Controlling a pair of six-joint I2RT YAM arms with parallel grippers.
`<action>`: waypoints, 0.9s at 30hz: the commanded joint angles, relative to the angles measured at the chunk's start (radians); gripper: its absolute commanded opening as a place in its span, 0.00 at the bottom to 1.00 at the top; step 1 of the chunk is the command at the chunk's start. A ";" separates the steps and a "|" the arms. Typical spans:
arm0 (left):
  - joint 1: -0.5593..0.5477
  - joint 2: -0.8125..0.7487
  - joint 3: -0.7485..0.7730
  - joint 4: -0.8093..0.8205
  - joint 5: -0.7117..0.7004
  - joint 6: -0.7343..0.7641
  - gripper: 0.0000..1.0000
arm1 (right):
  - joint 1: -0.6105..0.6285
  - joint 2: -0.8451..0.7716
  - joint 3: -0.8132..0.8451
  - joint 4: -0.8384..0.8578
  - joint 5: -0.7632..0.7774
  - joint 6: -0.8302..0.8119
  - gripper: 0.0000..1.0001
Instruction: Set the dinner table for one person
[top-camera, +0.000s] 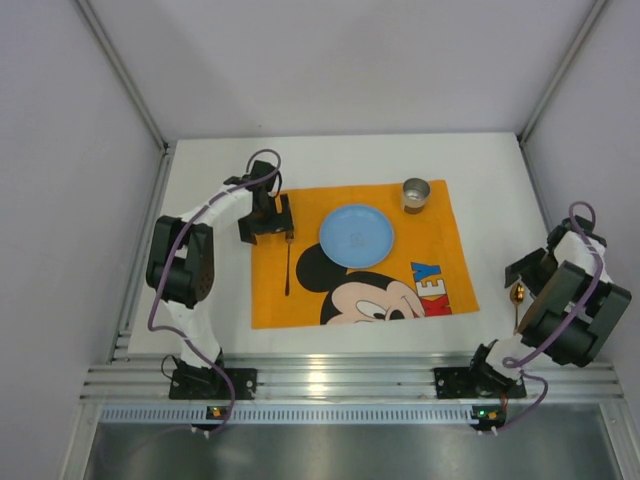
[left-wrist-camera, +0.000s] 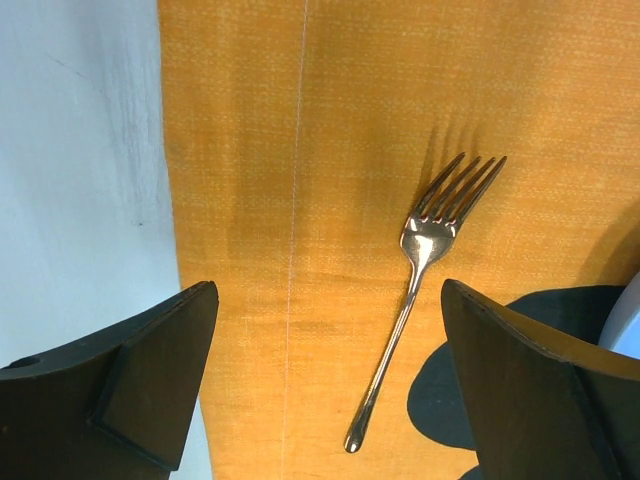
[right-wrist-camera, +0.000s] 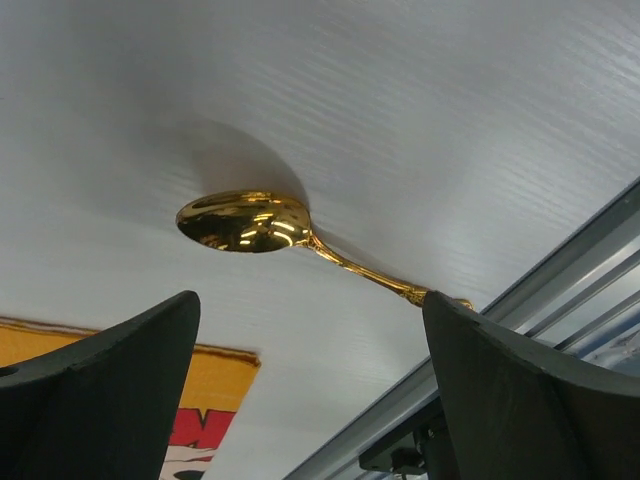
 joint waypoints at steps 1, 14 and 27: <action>0.014 -0.020 0.024 0.022 0.014 0.014 0.98 | -0.018 0.081 0.033 0.022 -0.006 -0.012 0.93; 0.089 -0.184 -0.231 0.106 -0.003 -0.038 0.98 | -0.012 0.273 0.019 0.117 0.092 -0.063 0.26; 0.100 -0.168 -0.110 0.028 -0.003 -0.002 0.97 | 0.258 0.272 0.342 0.102 0.121 -0.048 0.00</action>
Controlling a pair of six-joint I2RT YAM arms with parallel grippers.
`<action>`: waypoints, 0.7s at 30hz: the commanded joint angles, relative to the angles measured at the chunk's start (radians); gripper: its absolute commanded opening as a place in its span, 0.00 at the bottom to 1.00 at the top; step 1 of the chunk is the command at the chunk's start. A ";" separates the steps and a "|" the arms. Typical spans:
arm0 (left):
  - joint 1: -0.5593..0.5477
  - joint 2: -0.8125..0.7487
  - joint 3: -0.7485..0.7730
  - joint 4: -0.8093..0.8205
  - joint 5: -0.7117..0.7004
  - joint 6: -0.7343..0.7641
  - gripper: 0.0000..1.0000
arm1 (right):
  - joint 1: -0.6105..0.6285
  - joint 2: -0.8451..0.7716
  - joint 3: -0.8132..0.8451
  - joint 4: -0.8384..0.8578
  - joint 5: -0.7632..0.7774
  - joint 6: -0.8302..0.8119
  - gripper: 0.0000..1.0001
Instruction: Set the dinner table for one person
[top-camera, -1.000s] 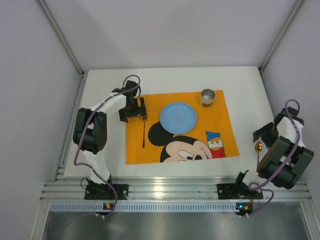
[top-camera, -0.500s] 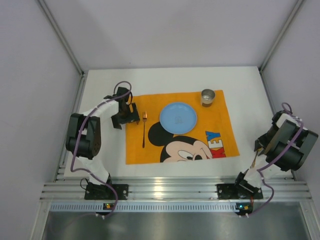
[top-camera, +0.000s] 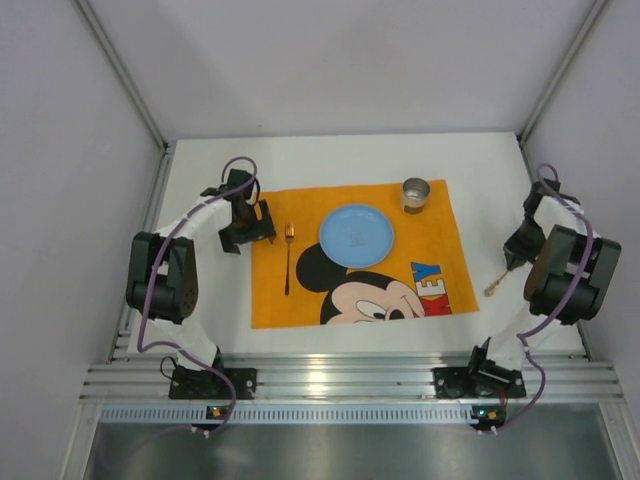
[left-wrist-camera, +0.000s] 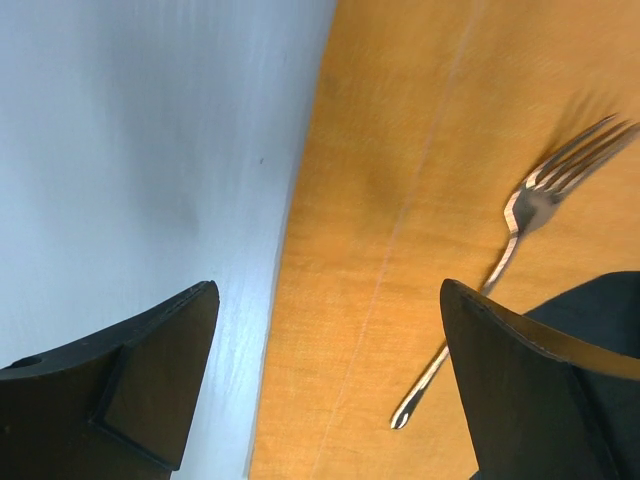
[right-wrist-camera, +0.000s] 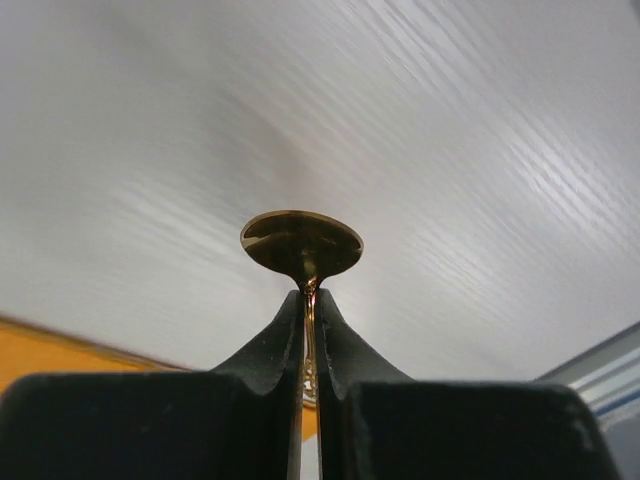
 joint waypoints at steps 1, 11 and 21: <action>0.005 -0.004 0.122 -0.020 -0.006 0.026 0.97 | 0.097 -0.035 0.165 0.044 0.065 0.017 0.00; 0.005 0.069 0.349 -0.080 0.017 0.008 0.99 | 0.312 -0.151 0.353 -0.045 -0.067 0.026 0.00; 0.005 0.034 0.323 -0.068 0.016 -0.038 0.98 | 0.749 -0.064 0.308 0.009 -0.122 -0.033 0.00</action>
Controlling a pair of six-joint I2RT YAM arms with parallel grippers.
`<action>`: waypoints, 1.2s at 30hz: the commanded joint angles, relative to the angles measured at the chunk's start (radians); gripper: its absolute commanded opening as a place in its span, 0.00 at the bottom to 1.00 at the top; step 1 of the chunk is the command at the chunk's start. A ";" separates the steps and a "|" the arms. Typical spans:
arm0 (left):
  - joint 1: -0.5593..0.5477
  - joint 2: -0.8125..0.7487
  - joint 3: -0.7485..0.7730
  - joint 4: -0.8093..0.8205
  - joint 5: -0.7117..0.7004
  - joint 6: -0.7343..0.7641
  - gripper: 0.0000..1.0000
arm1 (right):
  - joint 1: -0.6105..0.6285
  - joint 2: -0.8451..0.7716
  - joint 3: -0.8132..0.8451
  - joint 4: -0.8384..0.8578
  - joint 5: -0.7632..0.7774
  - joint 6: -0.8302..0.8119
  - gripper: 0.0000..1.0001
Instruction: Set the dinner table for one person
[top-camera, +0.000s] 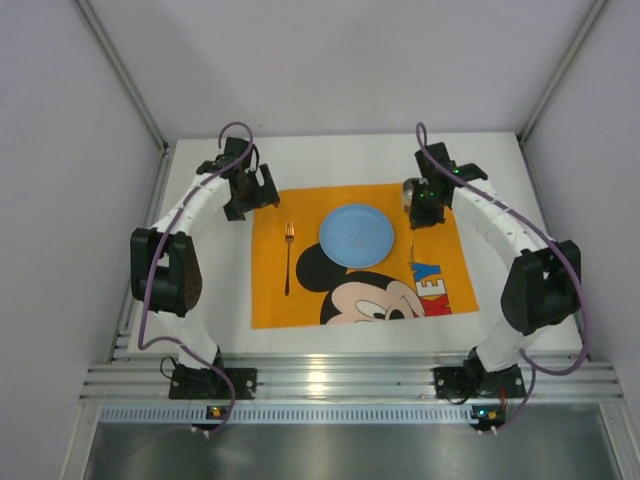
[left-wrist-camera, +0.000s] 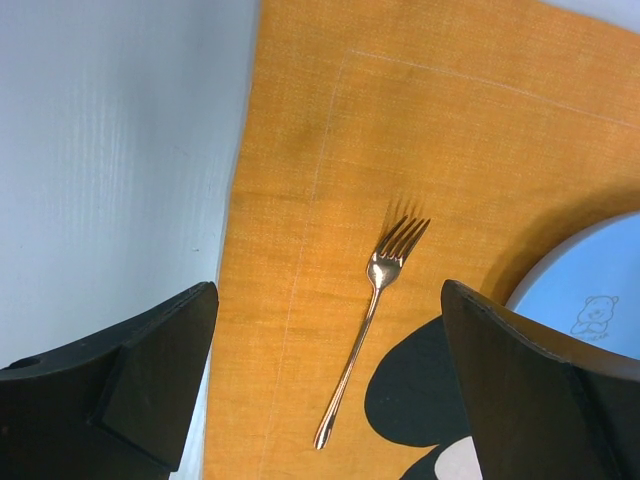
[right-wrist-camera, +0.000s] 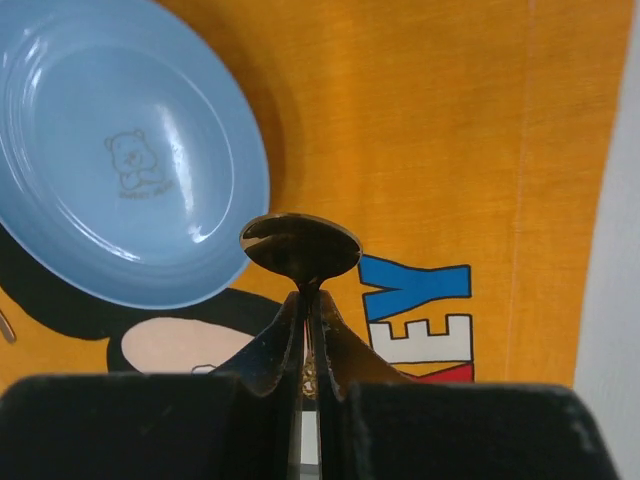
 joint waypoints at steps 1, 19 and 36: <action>0.005 -0.032 -0.001 -0.018 -0.014 -0.014 0.98 | 0.048 0.071 0.031 0.014 0.012 -0.053 0.00; 0.005 -0.170 -0.102 -0.055 -0.112 -0.013 0.98 | 0.059 0.262 0.076 0.077 0.106 -0.132 0.38; 0.059 -0.615 -0.800 0.892 -0.231 0.611 0.99 | 0.059 -0.396 -0.102 0.342 -0.003 -0.227 1.00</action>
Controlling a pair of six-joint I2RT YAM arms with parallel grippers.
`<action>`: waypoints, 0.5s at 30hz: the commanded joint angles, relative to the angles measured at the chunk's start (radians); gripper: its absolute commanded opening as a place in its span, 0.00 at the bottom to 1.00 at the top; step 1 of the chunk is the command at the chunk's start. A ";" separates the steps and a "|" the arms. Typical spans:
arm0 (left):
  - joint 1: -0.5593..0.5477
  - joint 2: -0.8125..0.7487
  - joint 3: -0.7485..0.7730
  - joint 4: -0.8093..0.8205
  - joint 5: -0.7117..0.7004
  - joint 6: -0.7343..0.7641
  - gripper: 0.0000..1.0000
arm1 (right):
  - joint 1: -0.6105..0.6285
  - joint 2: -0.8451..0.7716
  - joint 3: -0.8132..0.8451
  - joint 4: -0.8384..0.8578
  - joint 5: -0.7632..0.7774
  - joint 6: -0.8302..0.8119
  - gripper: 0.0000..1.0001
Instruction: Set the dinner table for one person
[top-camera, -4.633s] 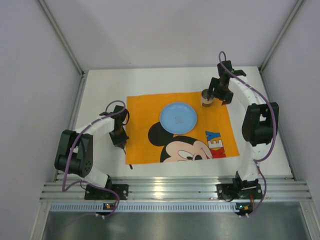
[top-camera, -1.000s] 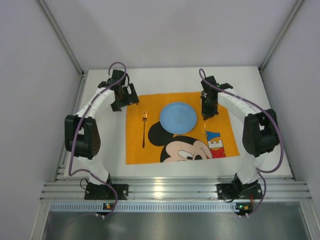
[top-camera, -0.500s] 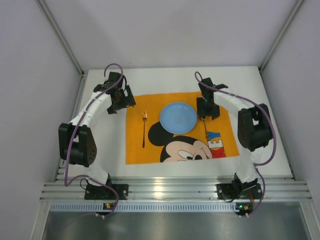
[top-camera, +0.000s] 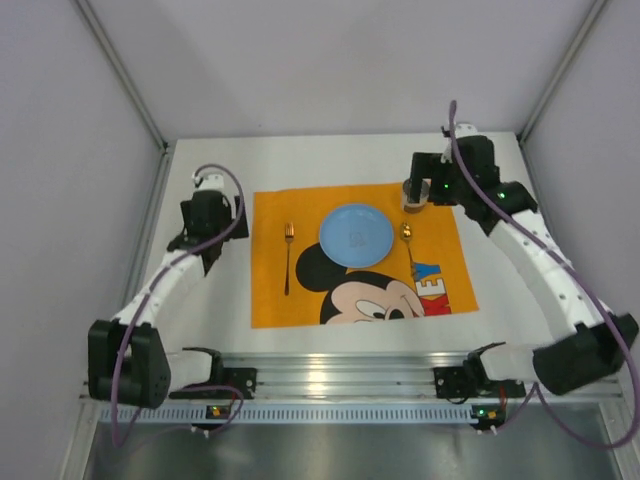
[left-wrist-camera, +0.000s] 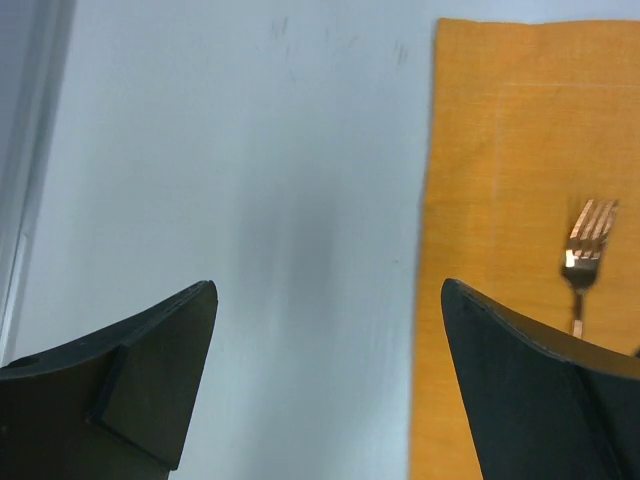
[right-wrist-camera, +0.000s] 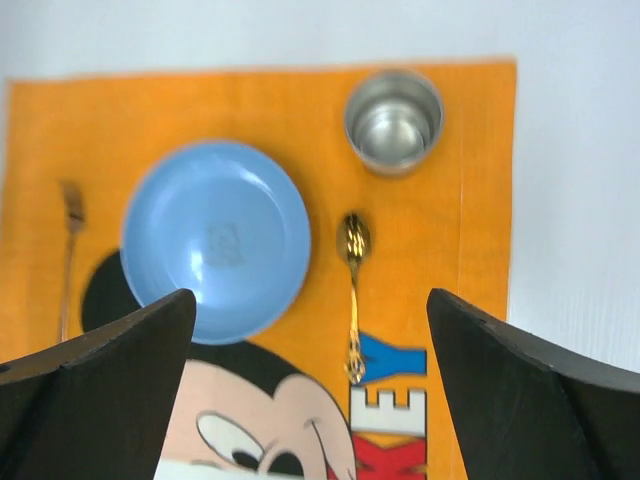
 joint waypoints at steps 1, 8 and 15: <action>0.039 -0.171 -0.398 0.594 0.037 0.303 0.99 | 0.000 -0.162 -0.124 0.189 -0.057 -0.060 1.00; 0.194 -0.026 -0.604 1.018 0.276 0.089 0.93 | 0.000 -0.204 -0.270 0.247 -0.032 -0.075 1.00; 0.194 0.208 -0.541 1.204 0.255 0.099 0.90 | -0.006 -0.170 -0.341 0.302 -0.121 -0.169 1.00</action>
